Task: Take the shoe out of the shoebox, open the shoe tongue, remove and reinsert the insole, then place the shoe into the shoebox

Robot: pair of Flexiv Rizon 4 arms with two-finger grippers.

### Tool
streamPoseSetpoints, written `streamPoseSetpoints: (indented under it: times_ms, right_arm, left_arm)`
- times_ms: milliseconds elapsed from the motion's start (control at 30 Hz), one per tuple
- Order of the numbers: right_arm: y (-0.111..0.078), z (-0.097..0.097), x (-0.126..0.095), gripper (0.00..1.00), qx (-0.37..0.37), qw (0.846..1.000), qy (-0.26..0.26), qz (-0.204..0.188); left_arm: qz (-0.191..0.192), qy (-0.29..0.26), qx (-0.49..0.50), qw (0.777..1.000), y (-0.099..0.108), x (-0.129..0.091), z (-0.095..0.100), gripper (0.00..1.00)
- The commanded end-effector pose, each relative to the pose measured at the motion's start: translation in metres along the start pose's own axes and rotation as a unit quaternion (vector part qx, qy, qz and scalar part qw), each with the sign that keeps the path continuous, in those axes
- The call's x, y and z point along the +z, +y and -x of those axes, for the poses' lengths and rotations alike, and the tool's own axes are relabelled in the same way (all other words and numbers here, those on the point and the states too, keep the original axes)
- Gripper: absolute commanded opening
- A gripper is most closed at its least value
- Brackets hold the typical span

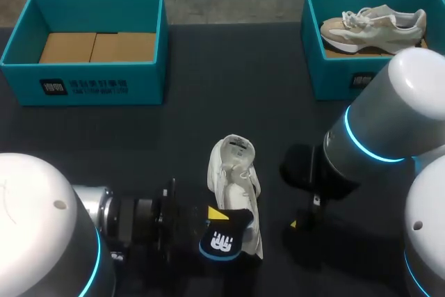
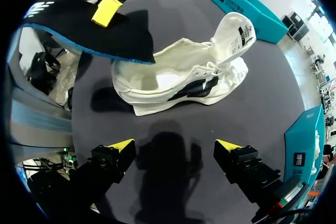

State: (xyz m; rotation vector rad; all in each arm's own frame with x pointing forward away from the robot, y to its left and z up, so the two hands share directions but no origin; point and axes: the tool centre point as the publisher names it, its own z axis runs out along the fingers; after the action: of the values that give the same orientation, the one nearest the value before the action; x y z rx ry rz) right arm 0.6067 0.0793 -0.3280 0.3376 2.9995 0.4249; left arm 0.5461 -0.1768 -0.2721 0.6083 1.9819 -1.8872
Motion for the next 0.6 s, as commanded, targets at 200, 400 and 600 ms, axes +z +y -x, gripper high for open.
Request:
streamPoseSetpoints:
  times_ms: [200, 400, 600]
  right_arm:
    - [-0.001, -0.001, 0.001, 1.0, 0.001, 1.0, -0.001, 0.001]
    - [-0.001, -0.001, 0.001, 1.0, 0.001, 1.0, -0.001, 0.001]
    - [-0.001, -0.001, 0.001, 1.0, 0.001, 1.0, -0.001, 0.001]
  left_arm:
    - [-0.013, 0.01, 0.006, 1.0, -0.007, 0.006, -0.004, 0.0]
    - [-0.025, 0.018, 0.016, 0.999, -0.01, 0.013, -0.003, 0.0]
    - [-0.028, 0.021, 0.018, 0.999, -0.008, 0.017, -0.004, 0.0]
